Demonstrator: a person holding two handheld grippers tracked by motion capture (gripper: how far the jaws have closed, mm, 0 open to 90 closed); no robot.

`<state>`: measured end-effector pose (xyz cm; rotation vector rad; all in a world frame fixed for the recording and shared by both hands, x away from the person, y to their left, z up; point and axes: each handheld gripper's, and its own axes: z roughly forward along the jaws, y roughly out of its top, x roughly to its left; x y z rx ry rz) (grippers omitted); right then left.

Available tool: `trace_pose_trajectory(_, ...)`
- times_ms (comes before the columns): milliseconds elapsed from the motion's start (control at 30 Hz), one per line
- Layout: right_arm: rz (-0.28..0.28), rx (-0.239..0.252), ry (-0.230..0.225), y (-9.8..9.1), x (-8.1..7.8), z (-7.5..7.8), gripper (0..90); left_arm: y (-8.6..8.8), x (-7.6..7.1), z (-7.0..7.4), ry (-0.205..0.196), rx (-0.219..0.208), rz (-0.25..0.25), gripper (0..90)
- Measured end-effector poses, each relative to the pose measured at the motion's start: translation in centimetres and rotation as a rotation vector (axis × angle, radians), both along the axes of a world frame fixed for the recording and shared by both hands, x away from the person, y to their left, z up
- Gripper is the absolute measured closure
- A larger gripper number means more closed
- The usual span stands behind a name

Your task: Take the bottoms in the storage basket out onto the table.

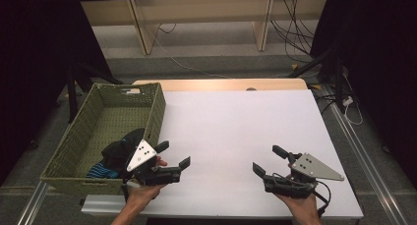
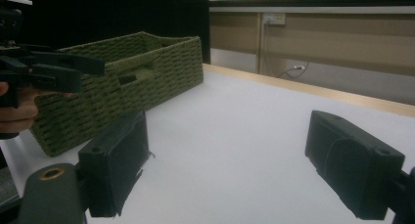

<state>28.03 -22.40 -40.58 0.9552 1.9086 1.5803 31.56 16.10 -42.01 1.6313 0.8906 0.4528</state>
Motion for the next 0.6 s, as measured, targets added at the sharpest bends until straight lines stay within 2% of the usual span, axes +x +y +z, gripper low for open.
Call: trace_pose_trajectory(600,0.009,-0.017,-0.005,0.27,-0.09,-0.02,17.5,-0.14,0.02,0.02,-0.001,0.002,-0.002,6.7)
